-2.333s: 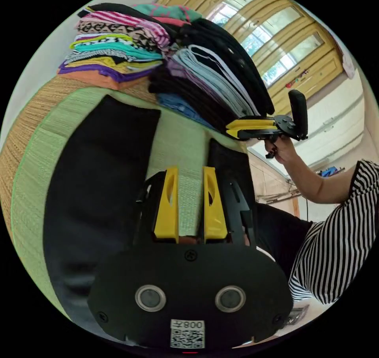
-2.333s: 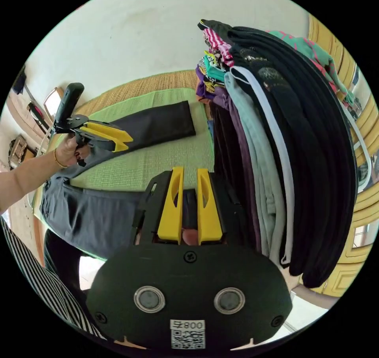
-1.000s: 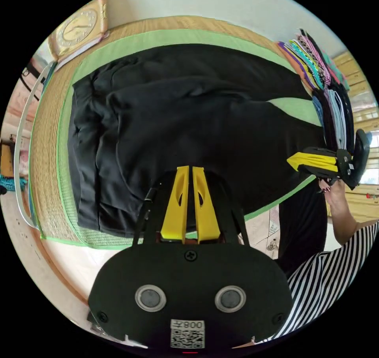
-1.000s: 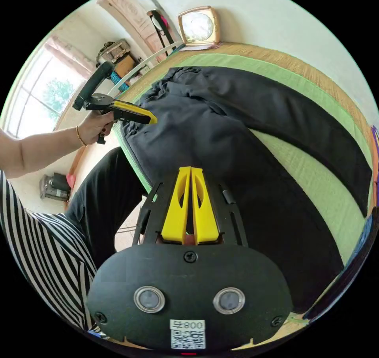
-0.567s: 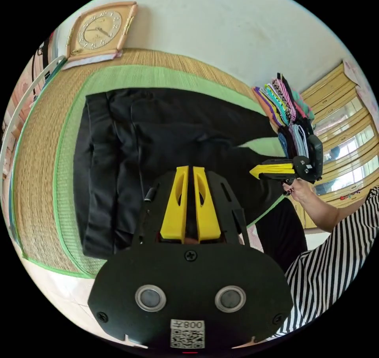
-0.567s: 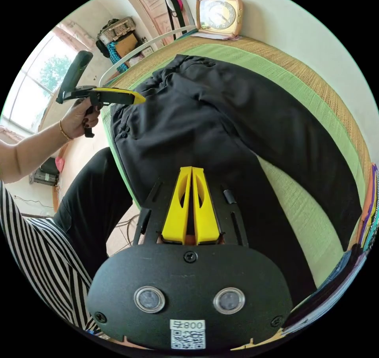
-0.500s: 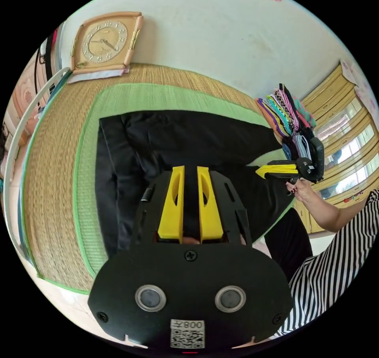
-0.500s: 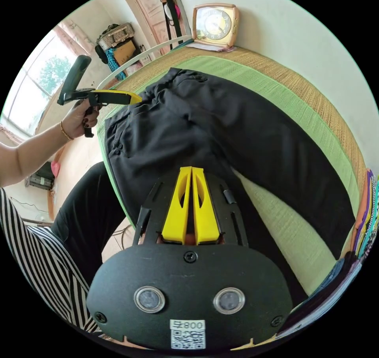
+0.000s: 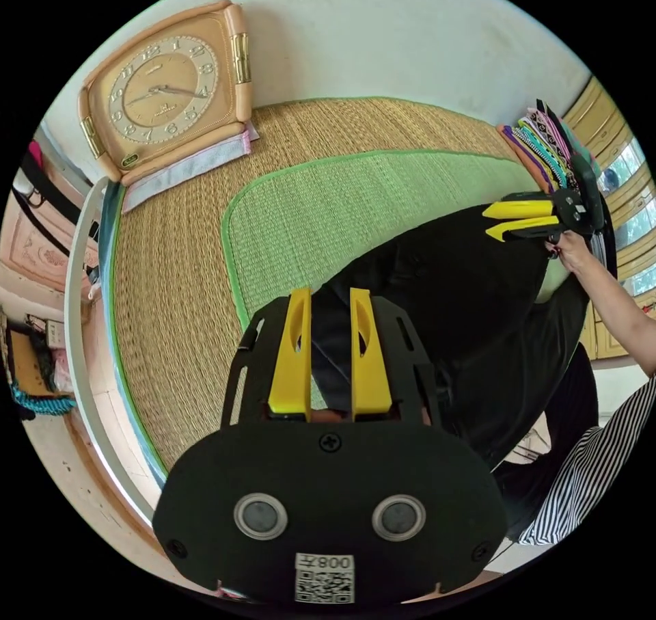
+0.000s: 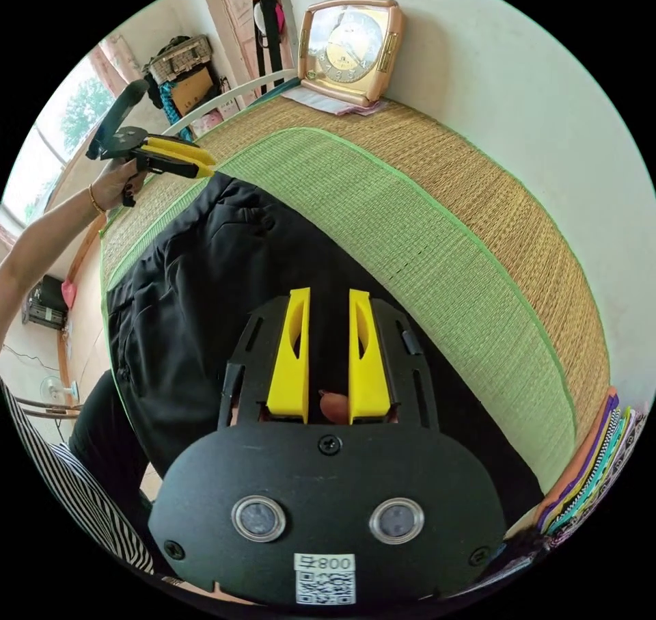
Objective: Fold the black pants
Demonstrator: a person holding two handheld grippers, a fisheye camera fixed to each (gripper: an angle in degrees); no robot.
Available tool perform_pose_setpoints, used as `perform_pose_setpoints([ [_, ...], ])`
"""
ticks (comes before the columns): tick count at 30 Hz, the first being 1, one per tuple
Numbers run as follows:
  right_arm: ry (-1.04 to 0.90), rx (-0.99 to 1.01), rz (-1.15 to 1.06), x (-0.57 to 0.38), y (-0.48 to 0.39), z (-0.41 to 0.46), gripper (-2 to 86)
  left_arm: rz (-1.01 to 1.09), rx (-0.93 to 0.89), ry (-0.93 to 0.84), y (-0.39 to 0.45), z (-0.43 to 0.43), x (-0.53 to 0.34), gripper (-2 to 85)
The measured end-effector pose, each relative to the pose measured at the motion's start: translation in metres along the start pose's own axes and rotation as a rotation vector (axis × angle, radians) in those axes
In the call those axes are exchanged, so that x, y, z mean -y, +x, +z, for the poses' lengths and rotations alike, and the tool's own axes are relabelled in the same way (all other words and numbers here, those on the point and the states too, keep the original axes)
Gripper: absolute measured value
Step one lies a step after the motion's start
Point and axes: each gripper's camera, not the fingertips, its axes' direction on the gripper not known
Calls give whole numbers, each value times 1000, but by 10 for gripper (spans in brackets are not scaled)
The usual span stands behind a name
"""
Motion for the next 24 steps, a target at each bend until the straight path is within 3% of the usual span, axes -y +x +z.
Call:
perform_pose_setpoints([
  [7, -89, -51, -85, 55, -2, 20, 105, 126, 52, -208, 0, -7, 21, 104],
  [14, -159, -25, -127, 85, -7, 34, 103, 101, -111, -200, -11, -33, 21, 102],
  [24, -178, -14, -155, 100, -26, 36, 56, 136, -109, -258, 9, -68, 17, 84],
])
